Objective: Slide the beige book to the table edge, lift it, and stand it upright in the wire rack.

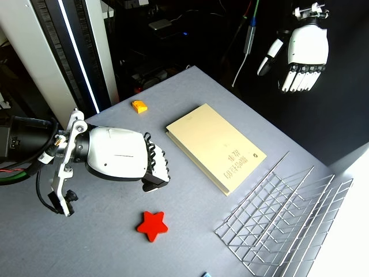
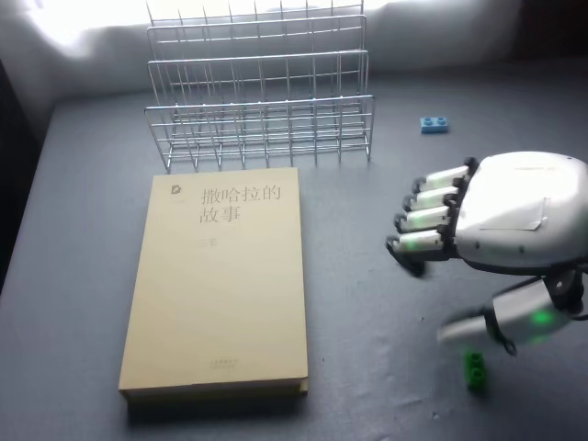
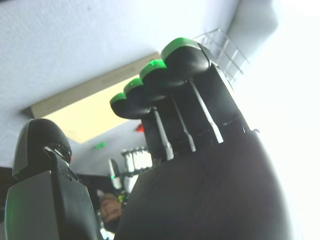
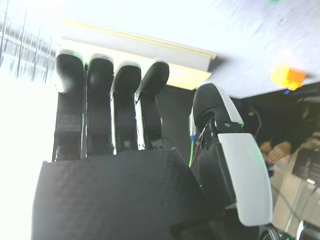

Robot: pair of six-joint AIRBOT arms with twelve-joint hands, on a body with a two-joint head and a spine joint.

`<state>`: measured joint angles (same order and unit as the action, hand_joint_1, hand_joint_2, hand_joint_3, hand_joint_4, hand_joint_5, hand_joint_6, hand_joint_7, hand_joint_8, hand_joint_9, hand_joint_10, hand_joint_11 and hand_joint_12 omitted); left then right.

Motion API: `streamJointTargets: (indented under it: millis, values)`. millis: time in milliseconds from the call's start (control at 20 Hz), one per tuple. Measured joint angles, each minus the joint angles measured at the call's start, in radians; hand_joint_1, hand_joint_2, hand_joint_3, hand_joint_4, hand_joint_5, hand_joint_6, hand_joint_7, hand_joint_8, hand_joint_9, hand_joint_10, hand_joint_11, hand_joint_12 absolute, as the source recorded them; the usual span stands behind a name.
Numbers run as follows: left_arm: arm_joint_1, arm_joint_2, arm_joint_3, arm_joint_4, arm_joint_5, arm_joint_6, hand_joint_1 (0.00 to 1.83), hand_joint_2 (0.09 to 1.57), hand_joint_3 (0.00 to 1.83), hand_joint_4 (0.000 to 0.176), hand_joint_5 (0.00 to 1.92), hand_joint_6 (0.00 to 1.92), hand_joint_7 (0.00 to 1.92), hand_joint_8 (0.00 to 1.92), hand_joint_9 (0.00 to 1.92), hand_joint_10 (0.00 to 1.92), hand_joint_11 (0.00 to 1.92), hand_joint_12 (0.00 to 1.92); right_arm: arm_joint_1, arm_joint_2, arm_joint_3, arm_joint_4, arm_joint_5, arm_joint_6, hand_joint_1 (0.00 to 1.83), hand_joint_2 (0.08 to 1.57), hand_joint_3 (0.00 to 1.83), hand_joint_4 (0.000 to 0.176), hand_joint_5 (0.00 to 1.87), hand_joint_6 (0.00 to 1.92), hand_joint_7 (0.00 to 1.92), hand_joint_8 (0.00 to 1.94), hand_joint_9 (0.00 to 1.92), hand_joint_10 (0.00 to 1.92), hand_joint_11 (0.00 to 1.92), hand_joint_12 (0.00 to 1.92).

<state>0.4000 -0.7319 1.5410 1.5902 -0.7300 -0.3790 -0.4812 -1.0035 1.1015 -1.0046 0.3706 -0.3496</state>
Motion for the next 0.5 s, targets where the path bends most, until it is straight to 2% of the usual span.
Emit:
streamJointTargets:
  millis: [50,100,300,500]
  values:
    - [0.0,-0.001,0.003,-0.011,-0.003,0.0,0.0,1.16,0.02,0.0,0.0,0.0,0.0,0.0,0.0,0.0,0.0,0.0,-0.016,-0.003,0.008,-0.009,0.021,-0.002,0.0,1.14,0.0,0.0,0.06,0.0,0.06,0.0,0.05,0.0,0.0,0.27]
    - [0.0,-0.001,0.004,-0.02,-0.003,-0.004,0.0,1.16,0.02,0.0,0.0,0.0,0.0,0.0,0.0,0.0,0.0,0.0,-0.023,-0.006,0.008,-0.017,0.034,-0.001,0.0,1.15,0.0,0.0,0.01,0.0,0.01,0.0,0.01,0.0,0.0,0.16]
    - [0.014,-0.002,0.003,0.039,0.001,-0.019,0.0,1.16,0.01,0.0,0.0,0.0,0.0,0.0,0.0,0.0,0.0,0.0,-0.027,-0.009,0.031,-0.03,0.078,0.013,0.0,1.15,0.0,0.0,0.06,0.0,0.04,0.0,0.03,0.0,0.0,0.27]
    - [0.014,-0.002,0.003,0.051,0.009,-0.052,0.0,1.14,0.0,0.0,0.0,0.0,0.0,0.0,0.0,0.0,0.0,0.0,-0.047,-0.041,0.125,-0.103,0.142,0.066,0.0,1.15,0.0,0.0,0.03,0.0,0.01,0.0,0.01,0.0,0.0,0.24]
